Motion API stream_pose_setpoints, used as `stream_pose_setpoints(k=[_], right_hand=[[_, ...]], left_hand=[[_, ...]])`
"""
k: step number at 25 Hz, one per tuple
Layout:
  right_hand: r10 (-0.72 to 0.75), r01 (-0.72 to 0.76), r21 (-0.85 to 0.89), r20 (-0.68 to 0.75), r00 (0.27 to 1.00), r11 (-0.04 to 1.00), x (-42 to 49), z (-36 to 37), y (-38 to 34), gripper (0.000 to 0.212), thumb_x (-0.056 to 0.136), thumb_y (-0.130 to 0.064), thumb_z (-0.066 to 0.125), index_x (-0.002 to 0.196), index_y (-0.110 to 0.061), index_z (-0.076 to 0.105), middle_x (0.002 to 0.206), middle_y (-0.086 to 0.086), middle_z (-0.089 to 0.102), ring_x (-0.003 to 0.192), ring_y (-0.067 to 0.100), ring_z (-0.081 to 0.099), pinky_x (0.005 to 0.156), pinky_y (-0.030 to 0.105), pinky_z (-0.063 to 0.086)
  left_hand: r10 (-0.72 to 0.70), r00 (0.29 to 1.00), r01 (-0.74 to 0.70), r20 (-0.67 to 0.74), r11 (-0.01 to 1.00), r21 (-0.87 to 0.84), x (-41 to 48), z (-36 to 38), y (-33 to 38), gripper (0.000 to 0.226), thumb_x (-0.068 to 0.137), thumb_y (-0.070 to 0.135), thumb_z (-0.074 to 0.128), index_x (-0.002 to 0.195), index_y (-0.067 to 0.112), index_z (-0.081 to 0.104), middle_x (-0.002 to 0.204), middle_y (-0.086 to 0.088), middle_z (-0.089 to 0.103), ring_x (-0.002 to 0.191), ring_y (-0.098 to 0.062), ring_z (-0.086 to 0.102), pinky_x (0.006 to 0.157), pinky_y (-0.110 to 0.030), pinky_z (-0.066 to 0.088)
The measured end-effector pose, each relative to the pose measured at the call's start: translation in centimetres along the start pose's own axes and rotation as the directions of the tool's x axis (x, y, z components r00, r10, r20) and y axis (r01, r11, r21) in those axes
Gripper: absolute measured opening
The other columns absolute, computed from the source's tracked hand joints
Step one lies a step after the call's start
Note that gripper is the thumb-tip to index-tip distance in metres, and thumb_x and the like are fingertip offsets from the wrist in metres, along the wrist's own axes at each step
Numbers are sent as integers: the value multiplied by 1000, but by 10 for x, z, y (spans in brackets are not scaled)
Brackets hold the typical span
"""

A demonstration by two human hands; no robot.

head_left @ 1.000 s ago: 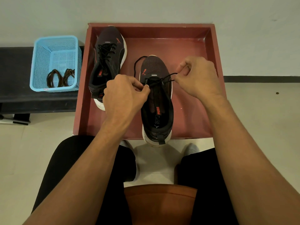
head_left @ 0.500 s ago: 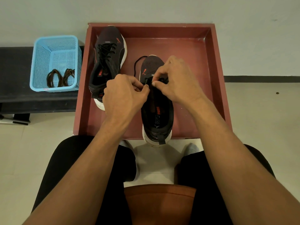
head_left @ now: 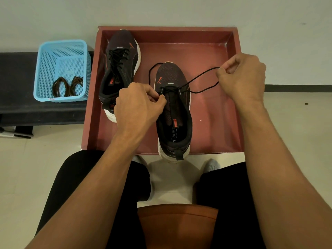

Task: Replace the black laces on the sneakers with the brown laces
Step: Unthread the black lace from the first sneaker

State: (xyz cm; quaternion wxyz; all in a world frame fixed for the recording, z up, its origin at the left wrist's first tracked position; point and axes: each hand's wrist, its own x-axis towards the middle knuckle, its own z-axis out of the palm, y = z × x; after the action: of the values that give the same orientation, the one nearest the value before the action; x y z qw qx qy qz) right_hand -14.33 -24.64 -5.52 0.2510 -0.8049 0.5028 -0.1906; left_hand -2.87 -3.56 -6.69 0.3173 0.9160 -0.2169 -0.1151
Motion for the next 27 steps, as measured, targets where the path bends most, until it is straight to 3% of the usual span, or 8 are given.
stream_pose_setpoints(k=[3, 5, 9, 13, 16, 19, 23, 27], right_hand=[[17, -16, 10, -69, 997, 1000, 1, -2, 2, 4, 90, -20, 64, 87, -23, 66, 82, -6, 67, 81, 12, 68, 70, 15, 46], [24, -20, 42, -80, 997, 999, 2, -3, 2, 3, 90, -22, 65, 93, -22, 65, 85, -5, 69, 80, 9, 67, 63, 4, 40], [-71, 74, -17, 147, 987, 997, -11, 3, -11, 11, 90, -32, 75, 95, -25, 69, 81, -12, 66, 76, 3, 65, 63, 10, 41], [-176, 212, -13, 506, 844, 977, -35, 15, -31, 26, 86, -52, 79, 84, -27, 73, 77, -12, 69, 72, 1, 66, 60, 17, 46], [-185, 245, -53, 508, 841, 968, -39, 24, -32, 29, 81, -56, 80, 80, -28, 71, 76, -11, 70, 73, 6, 69, 67, 27, 58], [-172, 232, -61, 497, 851, 971, -39, 23, -31, 20, 81, -48, 81, 81, -29, 75, 75, -10, 71, 72, 8, 71, 70, 31, 61], [-184, 243, -72, 462, 868, 967, -41, 20, -36, 8, 86, -32, 79, 82, -24, 79, 67, -11, 69, 67, 4, 69, 59, 18, 52], [-160, 213, -60, 470, 868, 975, -40, 18, -36, 8, 86, -28, 81, 81, -22, 80, 65, -8, 70, 61, 4, 69, 65, 23, 60]], left_hand=[[16, 1000, -17, 16, 999, 29, 0, -1, 0, 13, 82, 40, 78, 76, 29, 75, 61, 17, 64, 69, -4, 68, 70, -38, 63], [27, 999, -29, 26, 998, 55, -1, -1, 1, 13, 81, 40, 77, 75, 30, 73, 62, 16, 64, 69, -5, 67, 69, -37, 62], [105, 994, -106, 7, 990, 93, -4, 1, 3, 14, 82, 45, 76, 88, 33, 71, 72, 15, 64, 71, -5, 65, 68, -36, 60], [264, 964, -266, 34, 949, 166, -3, 10, 9, 29, 91, 42, 72, 120, 41, 71, 103, 11, 59, 93, -17, 65, 69, -35, 52], [281, 960, -274, 16, 922, 275, -5, 19, 13, 29, 95, 41, 69, 124, 41, 72, 114, 4, 59, 98, -21, 65, 66, -33, 42], [255, 967, -236, -23, 922, 307, -4, 19, 13, 24, 94, 43, 71, 117, 41, 75, 111, 5, 60, 93, -24, 67, 65, -33, 42], [219, 973, -196, -69, 948, 252, -1, 20, 10, 14, 93, 40, 74, 106, 34, 75, 103, 8, 61, 87, -20, 66, 65, -34, 46], [-32, 999, 25, -44, 989, -145, 13, 13, 2, 2, 94, 29, 70, 95, 31, 71, 83, 9, 63, 77, -12, 64, 73, -42, 59]])
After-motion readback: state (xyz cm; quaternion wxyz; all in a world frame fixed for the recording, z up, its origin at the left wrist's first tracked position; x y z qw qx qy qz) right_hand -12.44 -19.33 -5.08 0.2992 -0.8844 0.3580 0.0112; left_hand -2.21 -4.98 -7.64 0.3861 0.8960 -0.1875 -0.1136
